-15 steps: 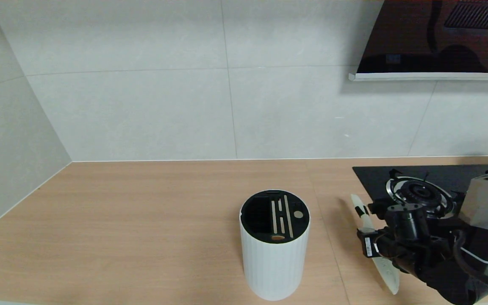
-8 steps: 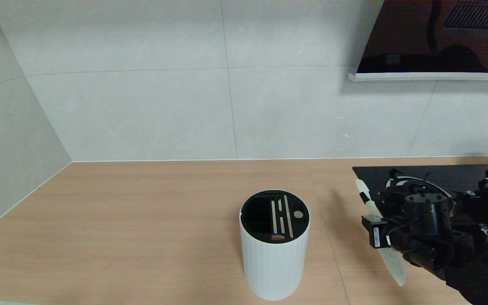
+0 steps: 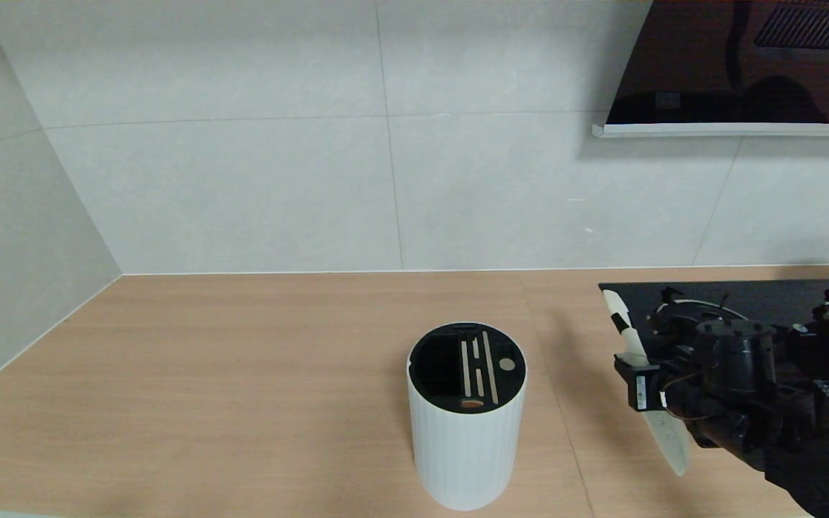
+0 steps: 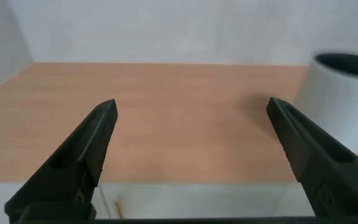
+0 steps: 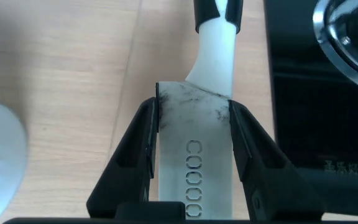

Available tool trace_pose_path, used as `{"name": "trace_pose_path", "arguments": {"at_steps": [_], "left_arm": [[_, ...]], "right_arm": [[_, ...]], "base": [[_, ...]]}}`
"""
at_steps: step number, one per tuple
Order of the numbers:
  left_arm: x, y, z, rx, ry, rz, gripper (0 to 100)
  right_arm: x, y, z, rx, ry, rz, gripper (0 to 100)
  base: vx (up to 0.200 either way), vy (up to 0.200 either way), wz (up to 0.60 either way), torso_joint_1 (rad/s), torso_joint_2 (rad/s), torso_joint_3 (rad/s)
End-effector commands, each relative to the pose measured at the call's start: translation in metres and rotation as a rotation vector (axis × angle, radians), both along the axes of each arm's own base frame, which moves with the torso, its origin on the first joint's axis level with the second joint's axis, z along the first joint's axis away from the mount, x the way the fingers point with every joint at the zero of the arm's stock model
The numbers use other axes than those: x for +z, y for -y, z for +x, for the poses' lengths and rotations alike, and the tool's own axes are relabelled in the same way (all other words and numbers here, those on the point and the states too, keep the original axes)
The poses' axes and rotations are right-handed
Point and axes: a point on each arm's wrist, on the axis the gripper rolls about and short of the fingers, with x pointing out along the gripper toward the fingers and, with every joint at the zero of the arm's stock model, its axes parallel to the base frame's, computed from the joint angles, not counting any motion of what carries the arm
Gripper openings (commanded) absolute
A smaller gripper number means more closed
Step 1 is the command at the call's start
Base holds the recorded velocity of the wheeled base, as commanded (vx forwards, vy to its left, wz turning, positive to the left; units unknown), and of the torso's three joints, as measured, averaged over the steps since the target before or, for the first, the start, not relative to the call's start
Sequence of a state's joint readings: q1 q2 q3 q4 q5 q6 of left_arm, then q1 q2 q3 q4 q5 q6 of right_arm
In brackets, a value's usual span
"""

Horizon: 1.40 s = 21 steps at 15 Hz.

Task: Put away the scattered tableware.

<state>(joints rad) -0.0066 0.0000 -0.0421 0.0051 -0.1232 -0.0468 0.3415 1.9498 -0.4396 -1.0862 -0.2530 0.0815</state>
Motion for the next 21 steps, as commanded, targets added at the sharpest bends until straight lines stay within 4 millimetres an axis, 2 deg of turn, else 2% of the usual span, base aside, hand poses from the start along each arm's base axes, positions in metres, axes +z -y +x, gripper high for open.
{"name": "trace_pose_path", "arguments": {"at_steps": [1,2,4,6,7,8,9,10,11,13,15,19,21], "left_arm": [[0.010,0.001,-0.004,-0.057,-0.014,0.000,100],[0.021,0.002,-0.003,-0.100,-0.065,0.000,100],[0.055,0.003,0.012,-0.149,-0.156,-0.008,100],[0.089,0.004,0.036,-0.173,-0.229,-0.015,100],[0.098,0.005,0.046,-0.193,-0.252,-0.018,100],[0.120,0.006,0.070,-0.248,-0.293,-0.027,100],[0.130,0.007,0.090,-0.280,-0.326,-0.035,100],[0.134,0.008,0.099,-0.296,-0.337,-0.038,100],[0.140,0.010,0.129,-0.350,-0.350,-0.044,100],[0.138,0.013,0.164,-0.368,-0.350,-0.052,100],[0.135,0.018,0.190,-0.378,-0.373,-0.119,100],[0.138,0.043,0.212,-0.485,-0.397,-0.243,100],[0.139,0.068,0.217,-0.585,-0.435,-0.337,100]], "right_arm": [[0.011,-0.001,-0.003,0.007,0.037,0.013,0],[0.019,-0.001,-0.003,0.007,0.060,0.021,0],[0.043,-0.004,0.003,0.011,0.075,0.028,0],[0.074,-0.015,0.007,0.040,0.080,0.036,0],[0.082,-0.018,0.008,0.048,0.084,0.040,0],[0.096,-0.026,0.012,0.070,0.101,0.048,0],[0.104,-0.032,0.014,0.084,0.113,0.054,0],[0.107,-0.034,0.015,0.089,0.114,0.053,0],[0.118,-0.042,0.017,0.110,0.117,0.057,0],[0.134,-0.054,0.015,0.145,0.141,0.070,0],[0.143,-0.067,0.000,0.195,0.160,0.109,0],[0.152,-0.087,-0.024,0.279,0.158,0.162,0],[0.157,-0.097,-0.039,0.325,0.140,0.188,0]], "base": [[0.000,0.000,0.00,0.000,0.00,0.000],[0.000,0.000,0.00,0.000,0.00,0.000],[0.000,0.000,0.00,0.000,0.00,0.000],[0.000,0.000,0.00,0.000,0.00,0.000],[0.000,0.000,0.00,0.000,0.00,0.000],[0.000,0.000,0.00,0.000,0.00,0.000],[0.000,0.000,0.00,0.000,0.00,0.000],[0.000,0.000,0.00,0.000,0.00,0.000],[0.000,0.000,0.00,0.000,0.00,0.000],[0.000,0.000,0.00,0.000,0.00,0.000],[0.000,0.000,0.00,0.000,0.00,0.000],[0.000,0.000,0.00,0.000,0.00,0.000],[0.000,0.000,0.00,0.000,0.00,0.000]]}}
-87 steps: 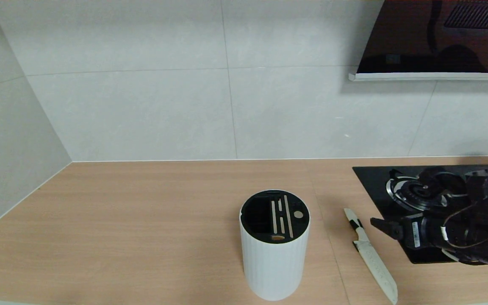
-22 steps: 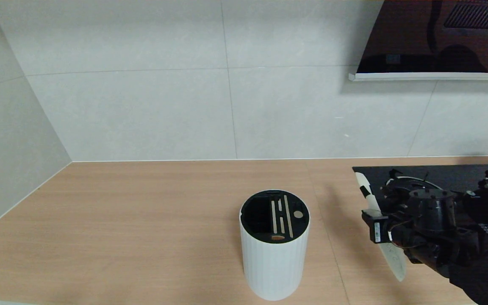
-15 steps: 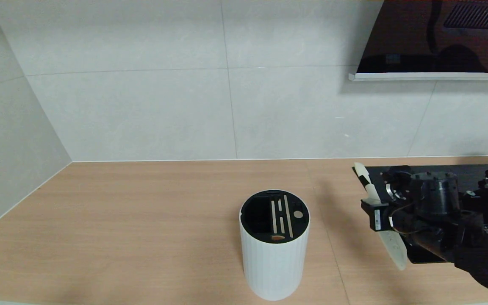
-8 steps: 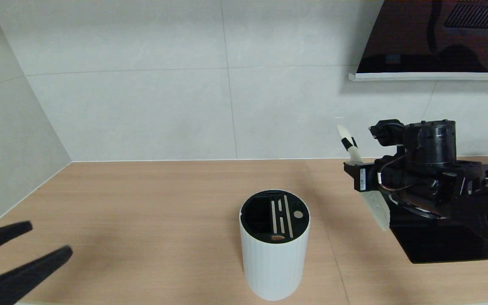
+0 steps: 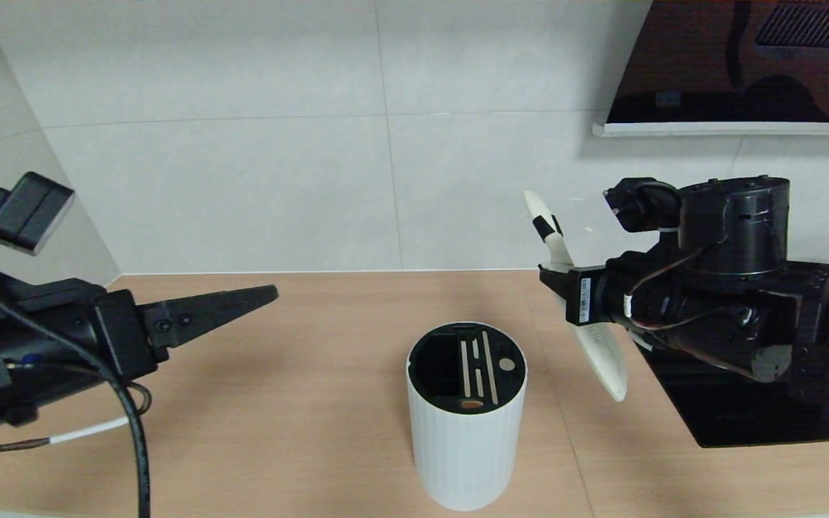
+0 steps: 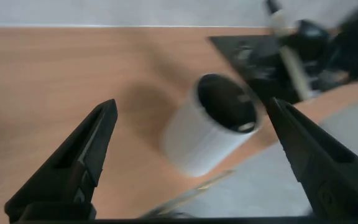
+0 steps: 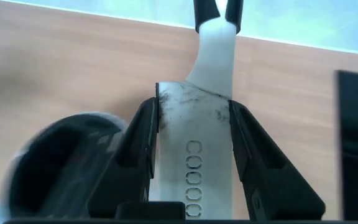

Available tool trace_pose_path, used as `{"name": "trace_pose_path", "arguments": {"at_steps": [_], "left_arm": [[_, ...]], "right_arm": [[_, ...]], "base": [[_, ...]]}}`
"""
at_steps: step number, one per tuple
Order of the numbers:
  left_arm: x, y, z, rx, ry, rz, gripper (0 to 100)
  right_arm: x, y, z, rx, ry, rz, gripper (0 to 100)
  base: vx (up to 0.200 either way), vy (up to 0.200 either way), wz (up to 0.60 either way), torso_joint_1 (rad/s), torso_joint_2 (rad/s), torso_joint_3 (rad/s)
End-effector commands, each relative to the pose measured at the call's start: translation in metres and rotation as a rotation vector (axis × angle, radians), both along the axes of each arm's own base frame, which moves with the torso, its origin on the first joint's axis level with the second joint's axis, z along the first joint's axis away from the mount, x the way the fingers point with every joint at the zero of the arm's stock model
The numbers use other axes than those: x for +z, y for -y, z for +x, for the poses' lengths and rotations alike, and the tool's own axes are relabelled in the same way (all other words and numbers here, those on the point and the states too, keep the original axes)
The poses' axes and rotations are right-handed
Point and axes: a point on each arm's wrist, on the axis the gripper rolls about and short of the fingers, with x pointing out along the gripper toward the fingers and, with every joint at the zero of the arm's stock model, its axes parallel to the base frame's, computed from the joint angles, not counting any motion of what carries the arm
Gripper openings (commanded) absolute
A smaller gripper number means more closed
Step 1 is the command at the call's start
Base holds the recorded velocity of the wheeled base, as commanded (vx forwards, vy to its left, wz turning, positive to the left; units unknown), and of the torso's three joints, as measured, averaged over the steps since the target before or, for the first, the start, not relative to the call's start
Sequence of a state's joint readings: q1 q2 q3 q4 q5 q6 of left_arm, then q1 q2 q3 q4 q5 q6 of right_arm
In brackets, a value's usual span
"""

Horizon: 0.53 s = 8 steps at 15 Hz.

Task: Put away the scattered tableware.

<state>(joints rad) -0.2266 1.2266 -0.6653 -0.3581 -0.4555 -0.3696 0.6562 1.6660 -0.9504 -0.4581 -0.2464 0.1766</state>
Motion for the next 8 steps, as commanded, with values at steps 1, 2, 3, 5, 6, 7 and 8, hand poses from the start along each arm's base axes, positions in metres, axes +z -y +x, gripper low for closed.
{"name": "trace_pose_path", "arguments": {"at_steps": [1,2,3,5,6,7,8], "left_arm": [[-0.011,0.028,0.015,-0.093,-0.095,-0.070,100],[-0.012,0.033,0.016,-0.110,-0.104,-0.085,100],[-0.013,0.037,0.018,-0.119,-0.112,-0.096,100],[-0.019,0.053,0.017,-0.169,-0.127,-0.152,100],[-0.020,0.058,0.017,-0.185,-0.132,-0.190,100],[-0.020,0.062,0.019,-0.195,-0.136,-0.230,100],[-0.021,0.063,0.020,-0.194,-0.139,-0.241,100]], "right_arm": [[0.009,-0.009,-0.017,0.055,0.014,0.026,0],[0.010,-0.013,-0.020,0.068,0.010,0.042,0],[0.011,-0.016,-0.022,0.078,0.006,0.053,0],[0.010,-0.031,-0.036,0.136,-0.016,0.088,0],[0.009,-0.035,-0.039,0.148,-0.031,0.105,0],[0.008,-0.040,-0.043,0.164,-0.042,0.117,0],[0.006,-0.040,-0.045,0.168,-0.047,0.114,0]], "base": [[0.000,0.000,0.00,0.000,0.00,0.000],[0.000,0.000,0.00,0.000,0.00,0.000],[0.000,0.000,0.00,0.000,0.00,0.000],[0.000,0.000,0.00,0.000,0.00,0.000],[0.000,0.000,0.00,0.000,0.00,0.000],[0.000,0.000,0.00,0.000,0.00,0.000],[0.000,0.000,0.00,0.000,0.00,0.000]]}}
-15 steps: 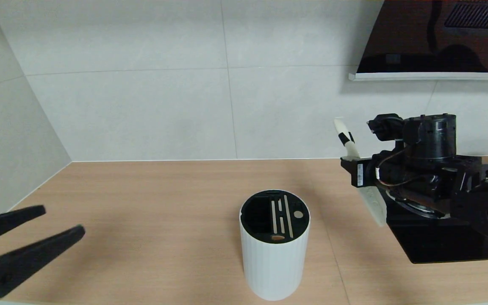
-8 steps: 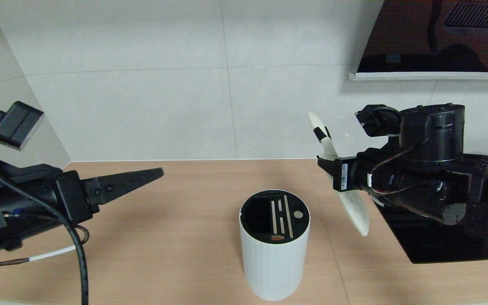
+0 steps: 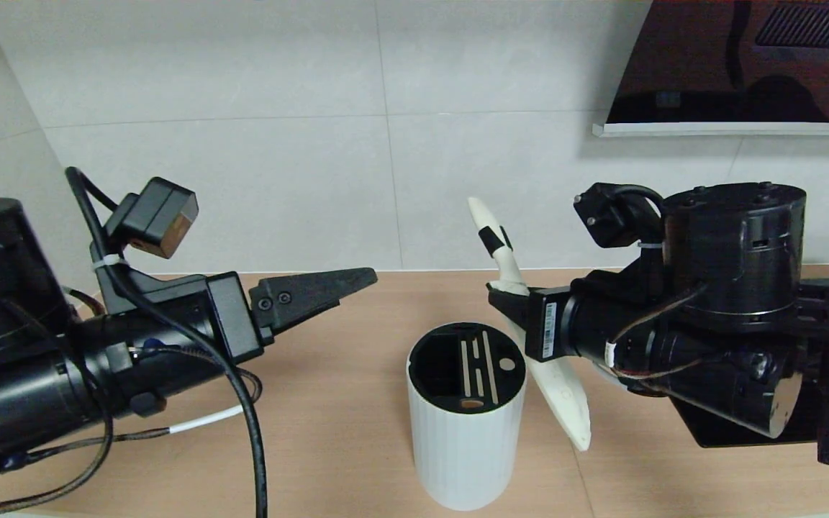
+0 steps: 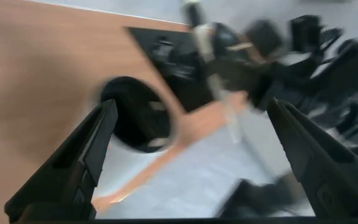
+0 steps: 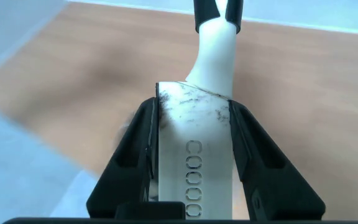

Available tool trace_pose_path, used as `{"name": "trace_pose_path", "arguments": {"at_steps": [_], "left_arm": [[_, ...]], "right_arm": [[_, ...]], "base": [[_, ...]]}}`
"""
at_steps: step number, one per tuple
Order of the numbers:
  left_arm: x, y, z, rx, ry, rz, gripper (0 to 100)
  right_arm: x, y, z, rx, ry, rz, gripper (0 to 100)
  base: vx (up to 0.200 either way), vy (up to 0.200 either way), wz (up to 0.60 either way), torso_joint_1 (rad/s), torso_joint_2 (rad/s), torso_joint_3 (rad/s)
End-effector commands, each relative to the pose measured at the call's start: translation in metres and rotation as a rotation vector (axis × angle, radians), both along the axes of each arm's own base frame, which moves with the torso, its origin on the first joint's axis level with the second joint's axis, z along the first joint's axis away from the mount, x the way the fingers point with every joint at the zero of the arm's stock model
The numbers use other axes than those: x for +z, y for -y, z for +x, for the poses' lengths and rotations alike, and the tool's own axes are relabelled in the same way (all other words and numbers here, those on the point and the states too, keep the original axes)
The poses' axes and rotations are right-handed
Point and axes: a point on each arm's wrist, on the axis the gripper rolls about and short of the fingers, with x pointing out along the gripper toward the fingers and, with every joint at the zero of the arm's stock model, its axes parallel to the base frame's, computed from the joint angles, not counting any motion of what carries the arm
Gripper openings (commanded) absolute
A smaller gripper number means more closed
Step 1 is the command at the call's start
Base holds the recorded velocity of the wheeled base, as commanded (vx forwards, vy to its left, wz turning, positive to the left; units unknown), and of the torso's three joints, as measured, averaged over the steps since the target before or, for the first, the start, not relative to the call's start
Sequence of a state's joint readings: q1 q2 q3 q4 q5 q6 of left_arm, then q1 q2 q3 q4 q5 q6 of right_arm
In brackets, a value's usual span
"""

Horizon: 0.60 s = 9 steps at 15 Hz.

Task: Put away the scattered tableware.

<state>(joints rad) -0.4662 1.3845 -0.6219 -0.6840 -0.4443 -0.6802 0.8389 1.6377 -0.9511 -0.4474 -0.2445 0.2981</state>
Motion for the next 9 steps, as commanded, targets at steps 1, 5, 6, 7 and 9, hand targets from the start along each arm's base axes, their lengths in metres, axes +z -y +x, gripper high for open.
{"name": "trace_pose_path", "arguments": {"at_steps": [1,5,6,7,9], "left_arm": [[-0.012,0.009,0.007,-0.016,-0.048,-0.009,100],[-0.013,0.022,0.010,-0.052,-0.111,-0.095,100],[-0.014,0.024,0.010,-0.056,-0.116,-0.103,100],[-0.018,0.029,0.014,-0.064,-0.136,-0.115,100],[-0.022,0.036,0.018,-0.070,-0.182,-0.158,100]], "right_arm": [[-0.004,-0.006,-0.009,0.038,-0.010,-0.007,0],[-0.004,-0.018,-0.023,0.098,-0.009,-0.001,0],[-0.004,-0.019,-0.025,0.103,-0.010,0.001,0],[-0.002,-0.024,-0.030,0.120,-0.022,0.023,0],[-0.003,-0.030,-0.039,0.153,-0.031,0.030,0]], "base": [[0.000,0.000,0.00,0.000,0.00,0.000],[0.000,0.000,0.00,0.000,0.00,0.000],[0.000,0.000,0.00,0.000,0.00,0.000],[0.000,0.000,0.00,0.000,0.00,0.000],[0.000,0.000,0.00,0.000,0.00,0.000]]}}
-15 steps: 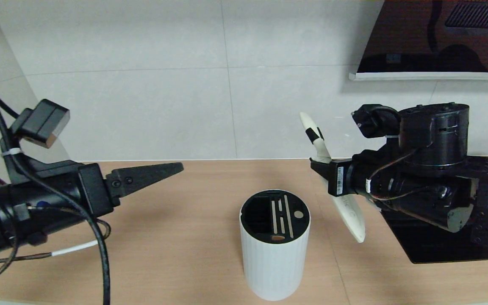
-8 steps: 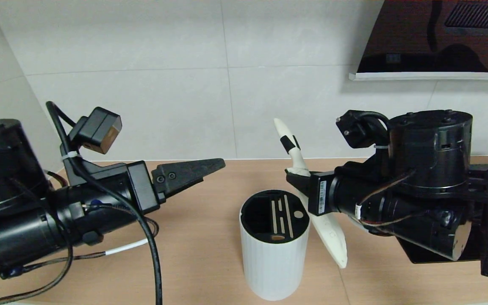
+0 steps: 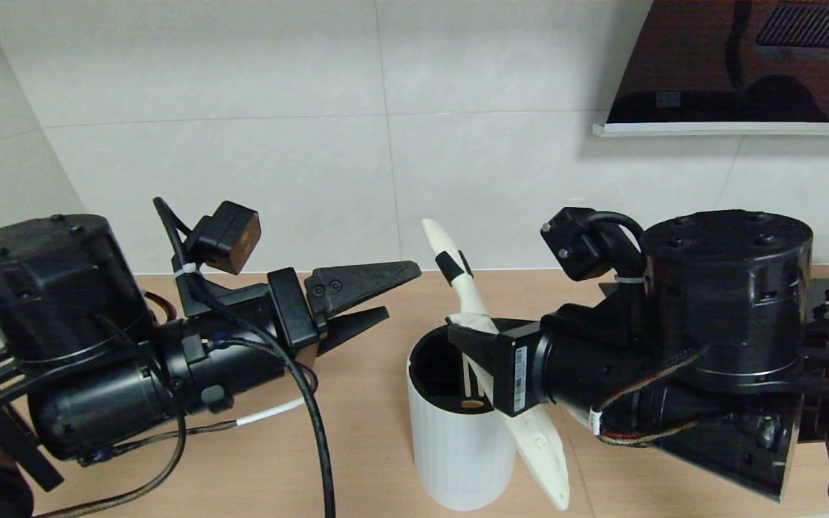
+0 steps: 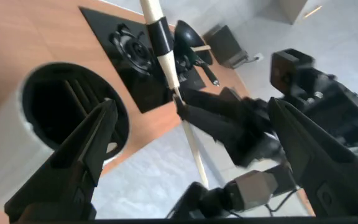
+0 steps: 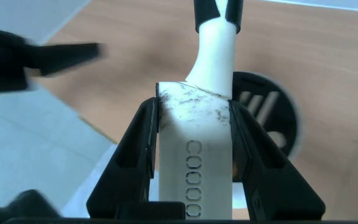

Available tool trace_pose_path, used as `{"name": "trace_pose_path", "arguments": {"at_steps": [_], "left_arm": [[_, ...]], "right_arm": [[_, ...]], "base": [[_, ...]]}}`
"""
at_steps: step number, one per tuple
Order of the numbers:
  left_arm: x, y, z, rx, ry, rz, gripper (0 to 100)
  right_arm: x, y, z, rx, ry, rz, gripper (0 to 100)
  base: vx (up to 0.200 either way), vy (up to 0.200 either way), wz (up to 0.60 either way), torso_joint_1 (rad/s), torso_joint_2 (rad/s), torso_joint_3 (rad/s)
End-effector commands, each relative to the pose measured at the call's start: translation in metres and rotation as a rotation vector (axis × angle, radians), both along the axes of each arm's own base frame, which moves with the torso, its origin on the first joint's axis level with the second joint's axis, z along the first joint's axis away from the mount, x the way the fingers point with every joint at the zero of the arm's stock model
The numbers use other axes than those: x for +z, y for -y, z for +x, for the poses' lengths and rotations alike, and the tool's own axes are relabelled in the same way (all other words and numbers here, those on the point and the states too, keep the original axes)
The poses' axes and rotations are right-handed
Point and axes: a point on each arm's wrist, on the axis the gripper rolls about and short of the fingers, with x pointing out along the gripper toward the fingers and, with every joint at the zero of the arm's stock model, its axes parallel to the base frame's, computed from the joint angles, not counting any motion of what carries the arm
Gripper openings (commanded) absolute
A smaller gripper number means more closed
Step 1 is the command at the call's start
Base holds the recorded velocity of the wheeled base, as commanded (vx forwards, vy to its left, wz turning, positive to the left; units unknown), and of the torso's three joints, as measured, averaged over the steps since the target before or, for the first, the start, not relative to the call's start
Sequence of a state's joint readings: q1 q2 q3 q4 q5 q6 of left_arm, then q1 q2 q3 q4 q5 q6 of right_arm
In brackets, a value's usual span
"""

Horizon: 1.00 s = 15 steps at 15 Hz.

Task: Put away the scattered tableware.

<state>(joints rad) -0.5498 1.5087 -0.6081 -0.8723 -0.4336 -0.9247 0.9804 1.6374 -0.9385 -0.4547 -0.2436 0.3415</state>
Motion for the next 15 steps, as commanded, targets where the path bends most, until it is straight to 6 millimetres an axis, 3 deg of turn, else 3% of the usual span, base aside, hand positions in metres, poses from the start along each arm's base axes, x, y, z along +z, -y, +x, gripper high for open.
{"name": "trace_pose_path", "arguments": {"at_steps": [1,10,15], "left_arm": [[-0.010,0.013,0.008,0.008,-0.054,-0.018,100],[-0.031,0.033,0.028,0.104,-0.077,-0.006,100],[-0.026,0.033,0.026,0.103,-0.050,-0.027,100]], "right_arm": [[-0.001,-0.006,-0.007,0.028,-0.004,0.000,0],[-0.010,-0.020,-0.020,0.083,-0.036,-0.011,0],[-0.013,-0.022,-0.020,0.086,-0.043,-0.020,0]], "base": [[0.000,0.000,0.00,0.000,0.00,0.000],[0.000,0.000,0.00,0.000,0.00,0.000],[0.000,0.000,0.00,0.000,0.00,0.000]]}}
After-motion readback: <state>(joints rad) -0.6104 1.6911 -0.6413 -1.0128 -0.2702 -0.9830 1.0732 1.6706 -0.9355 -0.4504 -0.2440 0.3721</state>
